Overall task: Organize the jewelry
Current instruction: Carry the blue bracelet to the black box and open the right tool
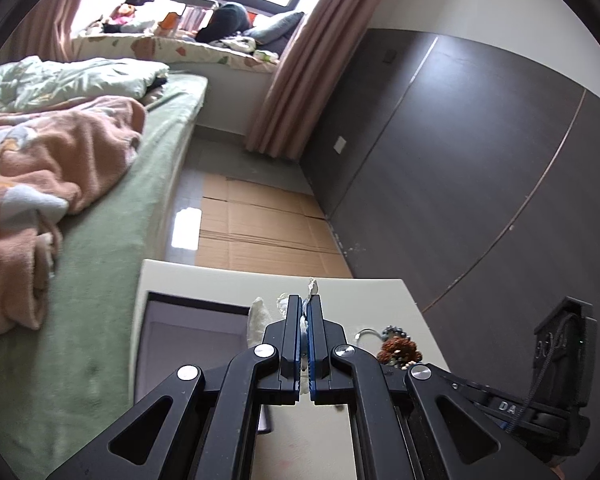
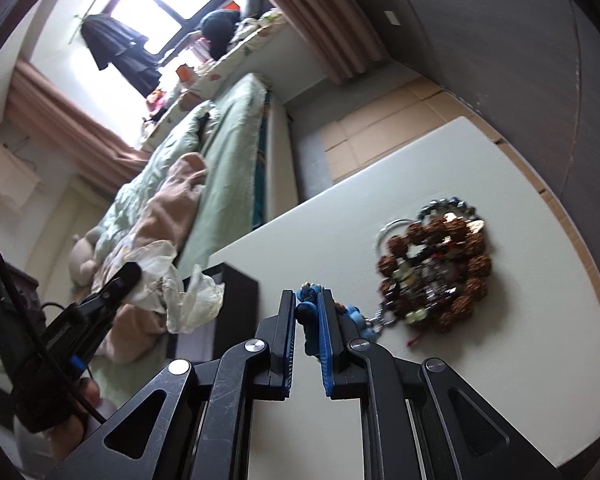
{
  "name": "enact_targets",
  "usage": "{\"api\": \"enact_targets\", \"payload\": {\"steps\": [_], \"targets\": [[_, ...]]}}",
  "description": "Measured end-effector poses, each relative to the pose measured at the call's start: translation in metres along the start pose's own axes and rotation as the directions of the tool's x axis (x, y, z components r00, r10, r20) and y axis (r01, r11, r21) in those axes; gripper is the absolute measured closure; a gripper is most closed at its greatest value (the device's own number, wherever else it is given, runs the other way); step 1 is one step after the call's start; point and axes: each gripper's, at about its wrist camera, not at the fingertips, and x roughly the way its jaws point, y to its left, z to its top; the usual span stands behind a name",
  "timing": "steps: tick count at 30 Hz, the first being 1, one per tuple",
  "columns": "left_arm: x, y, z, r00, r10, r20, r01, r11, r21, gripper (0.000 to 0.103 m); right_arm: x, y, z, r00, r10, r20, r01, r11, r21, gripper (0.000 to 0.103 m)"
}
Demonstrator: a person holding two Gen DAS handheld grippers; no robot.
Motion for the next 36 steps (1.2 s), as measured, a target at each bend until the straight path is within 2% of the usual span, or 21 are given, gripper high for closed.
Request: {"api": "enact_targets", "payload": {"steps": [6, 11, 14, 15, 17, 18, 19, 22, 24, 28, 36], "targets": [[-0.018, 0.016, -0.003, 0.999, 0.031, 0.016, -0.031, 0.999, -0.014, 0.101, -0.001, 0.026, -0.007, 0.998, 0.066, 0.017, -0.065, 0.997, -0.044, 0.091], [-0.016, 0.031, -0.003, 0.999, 0.048, 0.023, -0.046, 0.997, -0.06, 0.101, 0.005, 0.042, -0.012, 0.995, 0.102, 0.017, -0.101, 0.992, -0.072, 0.091], [-0.006, 0.041, 0.001, 0.999, 0.048, -0.021, -0.05, 0.993, -0.102, 0.096, 0.009, 0.048, -0.014, 0.993, 0.116, 0.013, -0.114, 0.99, -0.084, 0.091], [-0.003, 0.044, 0.003, 0.998, 0.04, -0.041, -0.045, 0.992, -0.119, 0.088, 0.01, 0.051, -0.014, 0.992, 0.125, 0.012, -0.124, 0.988, -0.089, 0.091], [-0.002, 0.048, 0.003, 0.998, 0.035, -0.044, -0.041, 0.99, -0.136, 0.06, 0.011, 0.055, -0.016, 0.99, 0.144, 0.011, -0.142, 0.985, -0.099, 0.091], [-0.004, 0.049, 0.003, 0.998, 0.048, -0.034, -0.052, 0.989, -0.141, 0.034, 0.012, 0.059, -0.016, 0.988, 0.155, 0.011, -0.153, 0.983, -0.103, 0.091], [-0.008, 0.049, 0.003, 0.998, 0.057, -0.014, -0.059, 0.988, -0.144, 0.018, 0.013, 0.063, -0.017, 0.986, 0.168, 0.01, -0.166, 0.98, -0.11, 0.091], [-0.019, 0.051, 0.004, 0.998, 0.06, 0.031, -0.055, 0.987, -0.15, 0.016, 0.017, 0.072, -0.017, 0.981, 0.193, 0.008, -0.19, 0.974, -0.125, 0.091], [-0.024, 0.054, 0.006, 0.996, 0.084, 0.02, -0.08, 0.985, -0.151, 0.016, 0.02, 0.078, -0.017, 0.976, 0.219, 0.006, -0.216, 0.968, -0.127, 0.091], [-0.035, 0.064, 0.007, 0.996, 0.085, 0.015, -0.082, 0.982, -0.172, 0.016, 0.027, 0.089, -0.018, 0.967, 0.256, 0.0, -0.254, 0.958, -0.134, 0.091], [-0.046, 0.078, 0.008, 0.995, 0.1, 0.001, -0.098, 0.976, -0.193, 0.016, 0.054, 0.107, -0.026, 0.956, 0.291, -0.046, -0.295, 0.947, -0.13, 0.091]]}}
